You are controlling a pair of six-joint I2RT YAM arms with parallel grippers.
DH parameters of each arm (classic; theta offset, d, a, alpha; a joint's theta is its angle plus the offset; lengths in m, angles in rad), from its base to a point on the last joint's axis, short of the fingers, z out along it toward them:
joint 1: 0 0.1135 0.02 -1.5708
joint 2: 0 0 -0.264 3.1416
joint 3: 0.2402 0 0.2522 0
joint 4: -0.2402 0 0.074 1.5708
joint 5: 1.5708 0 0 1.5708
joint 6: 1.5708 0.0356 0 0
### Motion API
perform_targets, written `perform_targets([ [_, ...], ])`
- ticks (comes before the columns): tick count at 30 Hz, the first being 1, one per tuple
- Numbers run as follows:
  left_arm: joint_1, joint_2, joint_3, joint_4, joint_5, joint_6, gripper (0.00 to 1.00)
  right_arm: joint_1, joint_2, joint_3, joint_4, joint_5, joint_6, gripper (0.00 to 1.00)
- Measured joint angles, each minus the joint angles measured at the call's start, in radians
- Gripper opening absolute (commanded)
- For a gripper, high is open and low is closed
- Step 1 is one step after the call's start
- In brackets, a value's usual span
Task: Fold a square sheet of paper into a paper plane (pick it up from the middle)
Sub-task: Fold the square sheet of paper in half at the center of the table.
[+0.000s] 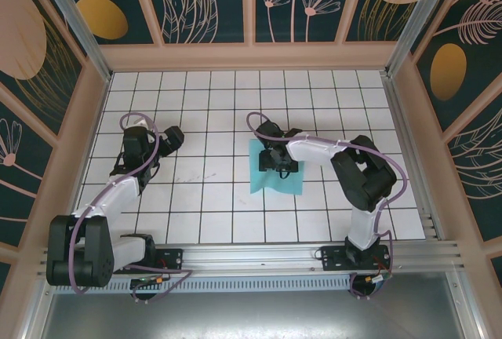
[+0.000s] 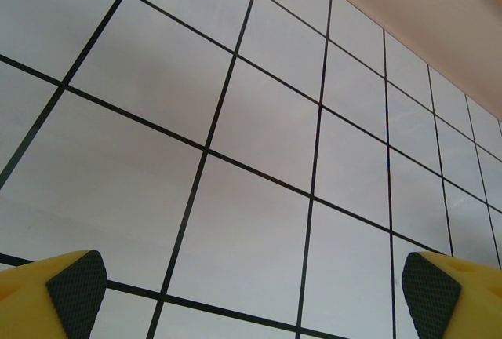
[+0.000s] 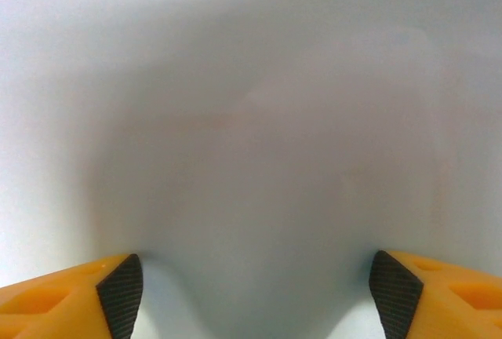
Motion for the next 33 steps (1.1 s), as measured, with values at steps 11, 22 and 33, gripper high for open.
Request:
perform_targets([
  [11, 0.0, 0.013, 0.006, 0.0, 0.015, 0.0, 0.99, -0.031, -0.03, 0.064, -0.033, 0.049, 0.014, 0.94],
  [22, 0.0, 0.028, 0.01, 0.0, 0.042, 0.0, 0.98, -0.042, 0.061, 0.078, -0.011, 0.022, -0.001, 0.93],
  [33, 0.0, 0.04, 0.01, 0.0, 0.057, 0.0, 0.99, -0.058, 0.057, 0.061, 0.011, 0.025, -0.01, 0.65],
])
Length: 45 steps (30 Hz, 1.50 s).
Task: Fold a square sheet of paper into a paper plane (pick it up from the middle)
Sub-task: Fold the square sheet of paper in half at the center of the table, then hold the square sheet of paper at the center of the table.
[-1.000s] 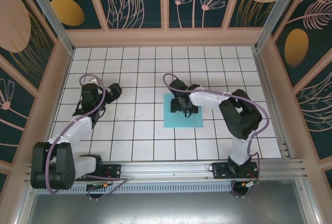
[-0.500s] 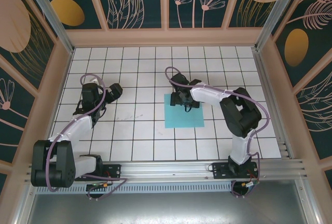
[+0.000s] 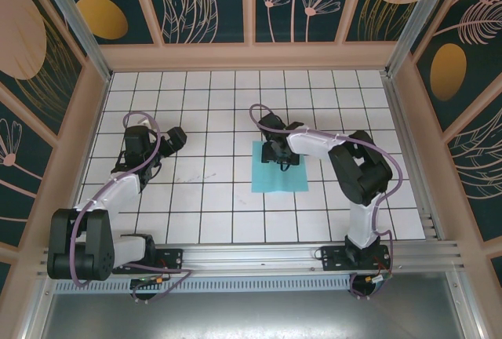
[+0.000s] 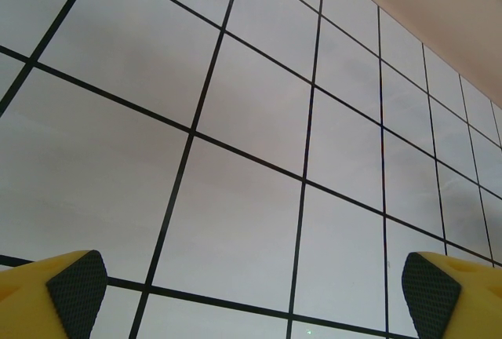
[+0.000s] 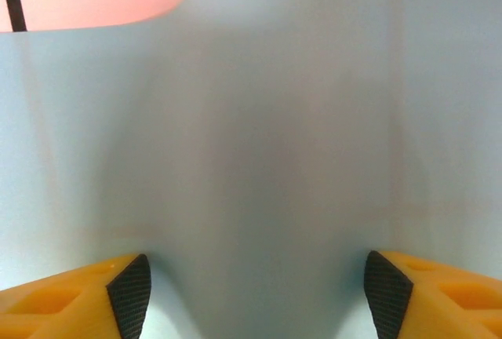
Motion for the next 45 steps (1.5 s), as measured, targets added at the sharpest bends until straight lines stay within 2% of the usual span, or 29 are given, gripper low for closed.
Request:
perform_targets([
  [5, 0.0, 0.001, 0.0, 0.002, 0.037, -0.006, 0.99, -0.009, -0.011, -0.01, 0.024, -0.022, -0.002, 0.4],
  [7, 0.0, 0.005, 0.0, 0.007, 0.068, -0.017, 0.98, -0.016, -0.032, -0.034, 0.067, -0.076, 0.0, 0.33],
  [10, 0.0, 0.011, -0.008, 0.039, 0.133, -0.045, 0.98, -0.016, -0.086, -0.096, 0.178, -0.212, 0.011, 0.29],
  [17, -0.015, 0.021, -0.103, 0.201, 0.323, -0.171, 0.98, -0.037, -0.23, -0.236, 0.556, -0.571, 0.115, 0.28],
  [22, -0.12, 0.039, -0.119, 0.286, 0.406, -0.249, 0.97, -0.095, -0.24, -0.332, 0.8, -0.757, 0.213, 0.3],
  [31, -0.234, 0.2, -0.185, 0.591, 0.515, -0.456, 0.84, -0.155, -0.158, -0.427, 1.014, -0.94, 0.318, 0.32],
  [39, -0.327, 0.346, -0.182, 0.78, 0.56, -0.561, 0.73, -0.171, -0.133, -0.447, 1.102, -1.007, 0.382, 0.32],
  [45, -0.37, 0.437, -0.161, 0.874, 0.563, -0.614, 0.58, -0.179, -0.132, -0.465, 1.167, -1.035, 0.425, 0.32],
])
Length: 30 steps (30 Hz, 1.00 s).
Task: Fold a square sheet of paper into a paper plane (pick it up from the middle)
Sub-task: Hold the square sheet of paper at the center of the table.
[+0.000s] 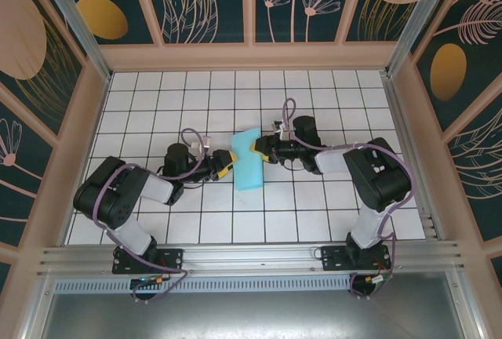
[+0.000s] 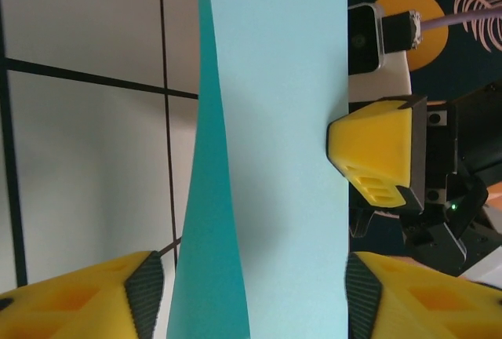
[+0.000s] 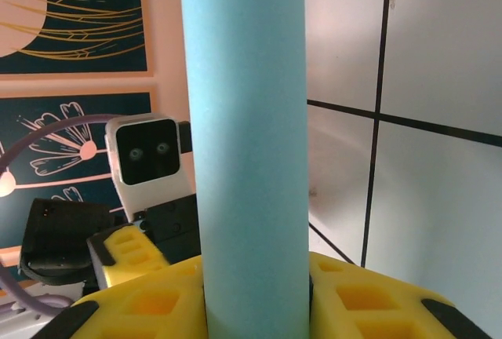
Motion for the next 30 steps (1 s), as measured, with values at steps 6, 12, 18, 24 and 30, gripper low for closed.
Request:
perform_targets([
  [6, -0.01, 0.058, 0.001, 0.119, 0.01, -0.06, 0.39, -0.001, 0.018, -0.011, 0.023, -0.017, 0.022, 0.33],
  [12, -0.01, 0.06, 0.002, 0.157, 0.009, -0.067, 0.14, -0.005, 0.021, -0.014, 0.023, -0.016, 0.022, 0.35],
  [18, -0.012, 0.06, 0.012, 0.144, -0.006, -0.04, 0.0, -0.005, 0.021, -0.01, -0.076, 0.013, -0.032, 0.52],
  [24, -0.043, 0.066, 0.05, 0.105, -0.025, -0.01, 0.0, -0.004, -0.002, 0.028, -0.309, 0.126, -0.156, 0.7],
  [30, -0.091, 0.105, 0.078, 0.09, -0.053, -0.002, 0.0, -0.005, -0.077, 0.045, -0.46, 0.234, -0.246, 0.78],
])
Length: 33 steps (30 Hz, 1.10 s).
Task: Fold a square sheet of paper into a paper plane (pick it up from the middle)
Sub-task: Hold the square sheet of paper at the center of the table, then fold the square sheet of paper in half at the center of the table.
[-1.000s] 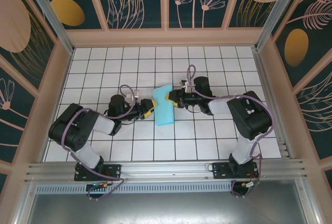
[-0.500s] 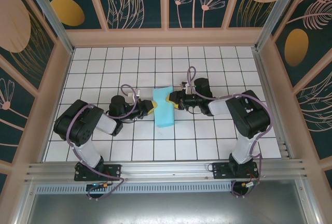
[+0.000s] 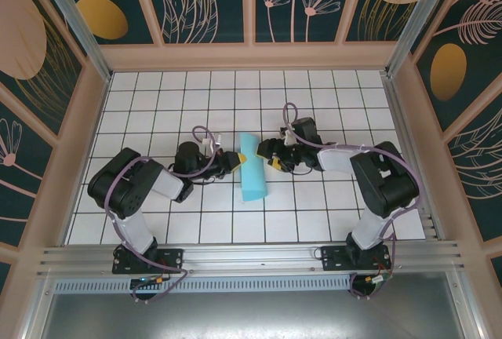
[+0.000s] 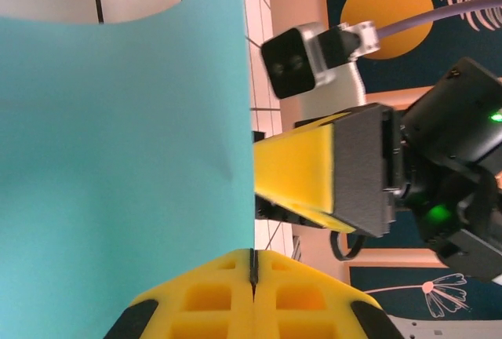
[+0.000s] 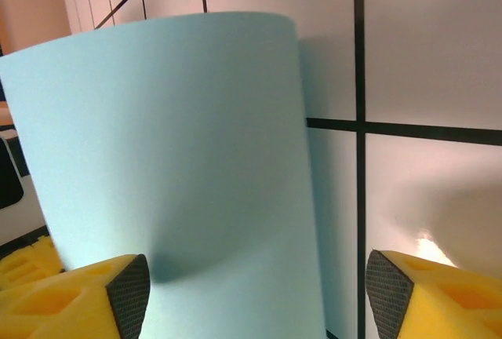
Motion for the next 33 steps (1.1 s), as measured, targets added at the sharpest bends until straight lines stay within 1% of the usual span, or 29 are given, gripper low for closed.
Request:
perform_targets([
  [3, -0.019, 0.01, 0.004, -0.013, -0.018, 0.005, 0.0, 0.0, -0.023, 0.001, -0.046, 0.032, -0.036, 0.78],
  [6, -0.029, 0.01, 0.004, -0.033, -0.044, 0.016, 0.0, 0.0, -0.024, 0.001, -0.083, 0.035, -0.068, 0.77],
  [10, -0.03, 0.009, 0.003, -0.083, -0.09, 0.04, 0.0, 0.011, -0.022, 0.006, -0.114, 0.031, -0.102, 0.73],
  [14, -0.03, -0.013, 0.003, -0.169, -0.141, 0.081, 0.0, 0.04, 0.012, 0.042, -0.135, 0.015, -0.13, 0.64],
  [19, -0.03, -0.035, 0.003, -0.239, -0.174, 0.122, 0.0, 0.058, 0.066, 0.082, -0.139, 0.0, -0.144, 0.54],
  [24, -0.03, -0.035, 0.003, -0.285, -0.195, 0.141, 0.0, 0.058, 0.093, 0.094, -0.161, 0.003, -0.156, 0.45],
  [26, -0.03, -0.037, 0.003, -0.305, -0.202, 0.146, 0.0, 0.058, 0.102, 0.098, -0.172, 0.007, -0.156, 0.44],
  [27, -0.03, -0.039, 0.003, -0.312, -0.206, 0.148, 0.02, 0.058, 0.107, 0.1, -0.176, 0.01, -0.157, 0.42],
  [29, -0.03, -0.043, 0.004, -0.329, -0.213, 0.154, 0.11, 0.057, 0.115, 0.105, -0.187, 0.015, -0.159, 0.39],
  [33, -0.03, -0.086, 0.008, -0.381, -0.225, 0.165, 0.37, 0.058, 0.128, 0.125, -0.217, 0.03, -0.163, 0.35],
])
